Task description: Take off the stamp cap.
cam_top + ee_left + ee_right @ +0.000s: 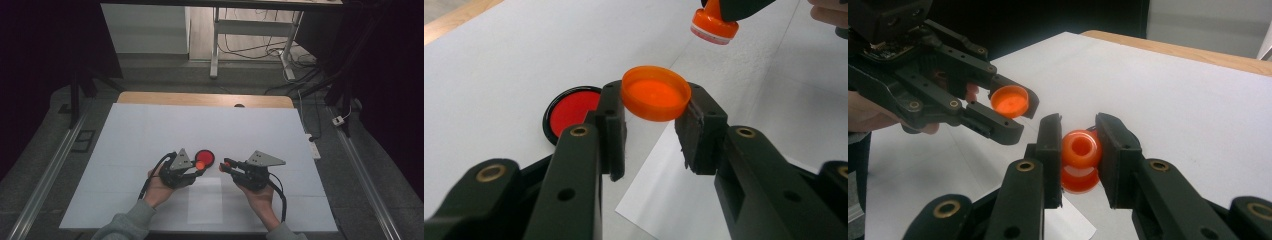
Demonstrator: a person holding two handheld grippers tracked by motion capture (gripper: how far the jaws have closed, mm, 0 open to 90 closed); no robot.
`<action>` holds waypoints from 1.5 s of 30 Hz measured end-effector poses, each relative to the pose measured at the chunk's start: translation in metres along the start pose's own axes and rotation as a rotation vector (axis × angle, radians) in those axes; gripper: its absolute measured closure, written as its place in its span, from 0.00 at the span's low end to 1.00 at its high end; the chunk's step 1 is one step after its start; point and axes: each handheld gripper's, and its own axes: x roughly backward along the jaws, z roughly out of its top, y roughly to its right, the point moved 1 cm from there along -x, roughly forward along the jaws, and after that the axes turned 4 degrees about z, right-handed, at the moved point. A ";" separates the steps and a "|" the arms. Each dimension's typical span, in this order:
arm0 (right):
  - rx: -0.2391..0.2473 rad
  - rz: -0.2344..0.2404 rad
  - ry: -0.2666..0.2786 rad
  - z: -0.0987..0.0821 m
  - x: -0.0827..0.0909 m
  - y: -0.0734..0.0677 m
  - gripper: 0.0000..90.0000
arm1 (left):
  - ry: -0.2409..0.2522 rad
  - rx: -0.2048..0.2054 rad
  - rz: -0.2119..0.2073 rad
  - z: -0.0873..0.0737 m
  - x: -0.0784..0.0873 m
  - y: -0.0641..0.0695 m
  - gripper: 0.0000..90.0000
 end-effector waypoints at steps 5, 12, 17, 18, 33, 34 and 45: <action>0.002 -0.001 -0.001 0.000 0.000 0.000 0.80 | -0.001 0.001 -0.003 -0.001 0.004 0.000 0.73; 0.003 -0.001 -0.001 0.000 0.000 0.000 0.80 | -0.003 0.006 0.002 -0.003 0.009 -0.002 0.73; 0.004 -0.003 -0.002 0.000 0.000 0.000 0.80 | -0.002 0.016 0.014 -0.007 0.014 -0.005 0.73; 0.005 -0.003 -0.003 0.000 0.000 0.000 0.80 | -0.004 0.018 0.019 -0.008 0.016 -0.006 0.73; 0.007 -0.004 -0.005 -0.001 -0.001 0.000 0.80 | 0.007 0.079 0.078 -0.033 0.048 -0.018 0.73; 0.007 -0.004 -0.005 -0.001 -0.001 0.000 0.80 | 0.004 0.083 0.083 -0.035 0.049 -0.019 0.73; 0.013 -0.006 -0.014 -0.002 -0.001 0.000 0.80 | -0.005 0.126 0.121 -0.059 0.068 -0.029 0.73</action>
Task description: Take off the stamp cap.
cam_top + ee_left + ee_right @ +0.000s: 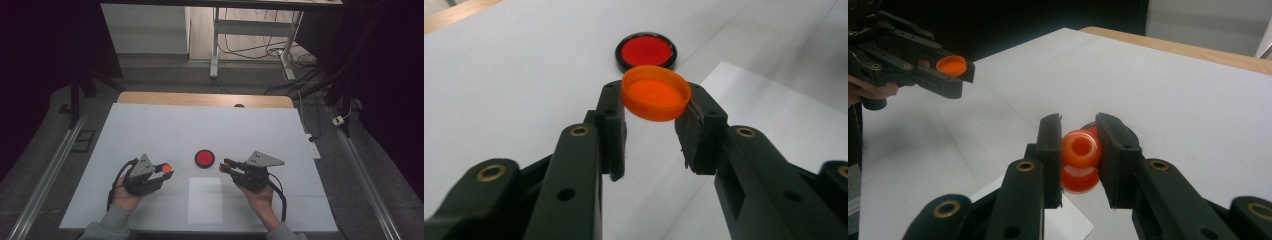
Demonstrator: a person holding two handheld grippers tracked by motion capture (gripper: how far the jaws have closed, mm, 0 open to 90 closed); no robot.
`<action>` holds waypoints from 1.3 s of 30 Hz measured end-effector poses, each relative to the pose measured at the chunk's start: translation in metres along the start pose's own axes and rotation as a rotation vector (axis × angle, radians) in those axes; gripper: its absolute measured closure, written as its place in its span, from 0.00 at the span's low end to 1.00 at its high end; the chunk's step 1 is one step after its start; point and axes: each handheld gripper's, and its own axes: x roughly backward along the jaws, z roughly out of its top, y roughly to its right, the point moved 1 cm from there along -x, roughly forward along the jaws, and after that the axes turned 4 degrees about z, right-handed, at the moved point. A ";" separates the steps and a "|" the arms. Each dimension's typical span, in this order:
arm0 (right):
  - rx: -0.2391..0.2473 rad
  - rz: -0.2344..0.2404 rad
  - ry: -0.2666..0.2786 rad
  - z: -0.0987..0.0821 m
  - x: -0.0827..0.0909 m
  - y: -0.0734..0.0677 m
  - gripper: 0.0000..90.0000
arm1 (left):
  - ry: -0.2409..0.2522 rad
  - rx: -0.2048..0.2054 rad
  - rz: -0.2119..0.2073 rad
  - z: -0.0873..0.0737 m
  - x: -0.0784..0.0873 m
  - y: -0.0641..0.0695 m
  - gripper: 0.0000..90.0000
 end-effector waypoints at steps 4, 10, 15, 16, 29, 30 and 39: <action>0.000 0.000 0.000 0.000 0.000 0.000 0.80 | 0.004 0.022 0.017 -0.009 0.010 -0.007 0.73; 0.001 0.002 -0.004 -0.001 -0.001 -0.001 0.80 | 0.003 0.057 0.046 -0.022 0.023 -0.017 0.73; -0.001 -0.001 -0.001 0.000 -0.001 0.000 0.80 | -0.001 0.081 0.060 -0.031 0.029 -0.021 0.73; 0.000 -0.001 -0.002 0.000 -0.001 0.000 0.80 | -0.002 0.083 0.063 -0.032 0.029 -0.022 0.73; -0.001 -0.003 -0.004 -0.001 -0.001 0.000 0.80 | -0.014 0.105 0.075 -0.040 0.032 -0.027 0.73; -0.001 -0.004 -0.003 -0.001 -0.001 0.000 0.80 | -0.014 0.105 0.073 -0.040 0.032 -0.027 0.73; -0.001 -0.004 -0.001 -0.001 -0.002 0.000 0.80 | -0.016 0.104 0.072 -0.039 0.031 -0.026 0.73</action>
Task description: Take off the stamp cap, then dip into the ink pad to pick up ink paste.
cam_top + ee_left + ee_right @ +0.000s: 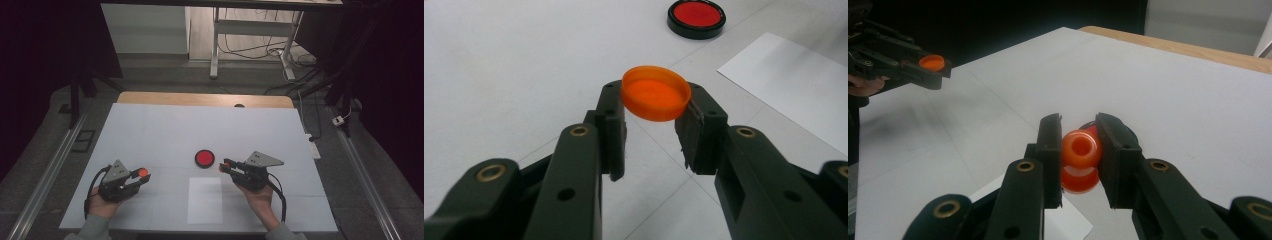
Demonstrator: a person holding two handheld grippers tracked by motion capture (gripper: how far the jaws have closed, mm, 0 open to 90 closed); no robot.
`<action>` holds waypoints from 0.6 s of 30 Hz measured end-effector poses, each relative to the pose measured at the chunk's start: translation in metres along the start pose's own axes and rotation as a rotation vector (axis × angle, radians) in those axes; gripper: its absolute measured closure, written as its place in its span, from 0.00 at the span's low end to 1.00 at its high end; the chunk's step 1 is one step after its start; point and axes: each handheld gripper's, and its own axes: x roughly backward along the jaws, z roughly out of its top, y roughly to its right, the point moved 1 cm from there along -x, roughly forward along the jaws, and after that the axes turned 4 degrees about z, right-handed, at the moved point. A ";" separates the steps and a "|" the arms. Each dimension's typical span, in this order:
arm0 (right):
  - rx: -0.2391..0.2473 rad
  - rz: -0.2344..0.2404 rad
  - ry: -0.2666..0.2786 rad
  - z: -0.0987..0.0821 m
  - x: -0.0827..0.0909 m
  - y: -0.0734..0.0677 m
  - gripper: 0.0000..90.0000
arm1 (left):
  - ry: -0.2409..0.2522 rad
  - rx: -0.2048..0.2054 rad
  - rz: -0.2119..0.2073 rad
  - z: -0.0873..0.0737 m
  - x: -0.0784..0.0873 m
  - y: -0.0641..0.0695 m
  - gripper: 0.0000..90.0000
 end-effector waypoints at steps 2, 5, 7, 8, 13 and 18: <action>0.001 0.000 0.001 0.000 -0.001 0.000 0.80 | 0.000 -0.001 -0.001 0.000 0.000 0.000 0.73; 0.002 -0.001 0.004 0.001 -0.001 0.000 0.80 | -0.002 -0.001 -0.003 0.000 -0.001 0.000 0.73; 0.002 -0.003 0.005 0.002 -0.001 0.001 0.80 | -0.003 -0.003 -0.003 0.000 -0.001 0.000 0.73; 0.003 -0.004 0.004 0.002 -0.002 0.001 0.80 | -0.003 -0.003 -0.004 0.000 -0.001 0.000 0.73; 0.007 0.000 0.004 0.005 -0.006 0.001 0.80 | -0.006 -0.005 -0.003 0.000 -0.002 0.000 0.73; 0.013 0.009 0.004 0.010 -0.014 0.002 0.80 | -0.008 -0.008 -0.005 0.001 -0.003 0.002 0.73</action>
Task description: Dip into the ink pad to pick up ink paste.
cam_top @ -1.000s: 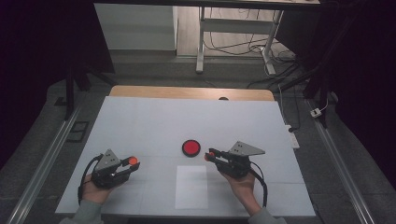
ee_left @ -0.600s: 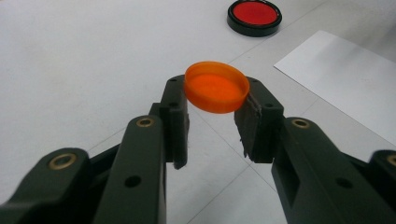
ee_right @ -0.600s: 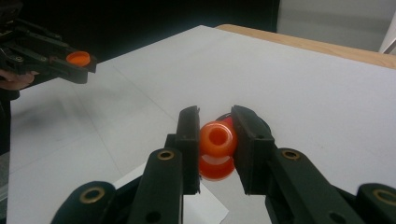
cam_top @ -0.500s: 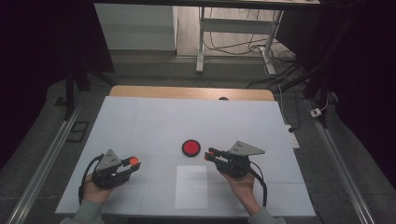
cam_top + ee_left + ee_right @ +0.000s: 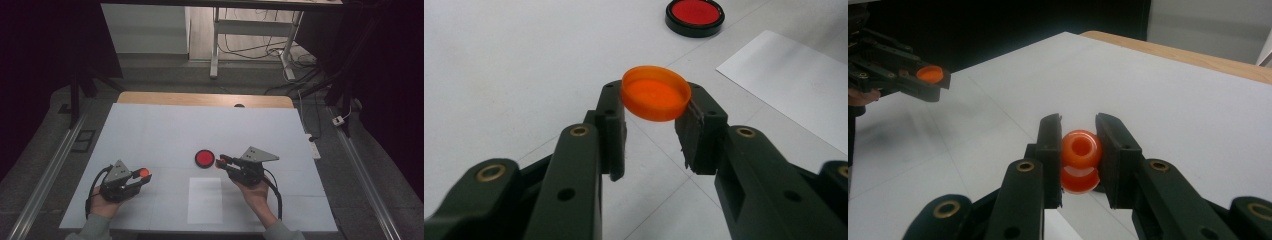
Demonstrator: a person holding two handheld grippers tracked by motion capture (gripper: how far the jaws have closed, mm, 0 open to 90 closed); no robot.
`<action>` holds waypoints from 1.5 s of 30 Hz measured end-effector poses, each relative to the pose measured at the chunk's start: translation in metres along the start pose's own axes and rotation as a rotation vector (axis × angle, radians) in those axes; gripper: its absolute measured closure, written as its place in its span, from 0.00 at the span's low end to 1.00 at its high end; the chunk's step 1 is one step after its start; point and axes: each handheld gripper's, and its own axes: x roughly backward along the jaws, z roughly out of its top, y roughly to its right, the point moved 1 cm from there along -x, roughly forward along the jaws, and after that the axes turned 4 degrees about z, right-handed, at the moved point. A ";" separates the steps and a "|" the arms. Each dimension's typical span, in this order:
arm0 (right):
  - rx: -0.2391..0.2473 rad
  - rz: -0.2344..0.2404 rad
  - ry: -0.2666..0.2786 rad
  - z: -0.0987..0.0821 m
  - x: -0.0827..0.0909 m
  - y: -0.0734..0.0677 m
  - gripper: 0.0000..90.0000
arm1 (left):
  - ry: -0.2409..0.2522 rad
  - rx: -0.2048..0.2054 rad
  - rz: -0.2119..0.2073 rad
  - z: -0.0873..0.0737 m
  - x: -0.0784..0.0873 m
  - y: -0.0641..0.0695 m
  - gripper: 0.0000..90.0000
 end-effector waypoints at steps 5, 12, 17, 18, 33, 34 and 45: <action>0.007 0.007 -0.001 0.004 -0.009 0.001 0.80 | 0.001 0.002 -0.001 0.000 0.000 0.000 0.73; 0.008 0.007 -0.023 0.002 -0.019 0.002 0.80 | 0.001 0.002 -0.003 0.000 0.000 -0.001 0.73; 0.006 0.012 -0.027 0.002 -0.029 0.004 0.80 | 0.001 0.001 -0.003 0.000 0.000 -0.001 0.73; 0.009 0.012 -0.032 0.003 -0.031 0.004 0.80 | 0.000 0.000 -0.004 0.000 -0.001 -0.001 0.73; 0.004 -0.004 -0.069 -0.002 -0.051 0.013 0.80 | -0.002 0.002 -0.005 -0.001 0.000 -0.003 0.73; 0.008 -0.005 -0.078 -0.003 -0.052 0.013 0.80 | -0.002 0.001 -0.005 -0.001 0.000 -0.003 0.73; 0.013 -0.029 -0.104 -0.003 -0.068 0.023 0.80 | -0.004 0.000 -0.006 -0.001 0.000 -0.002 0.73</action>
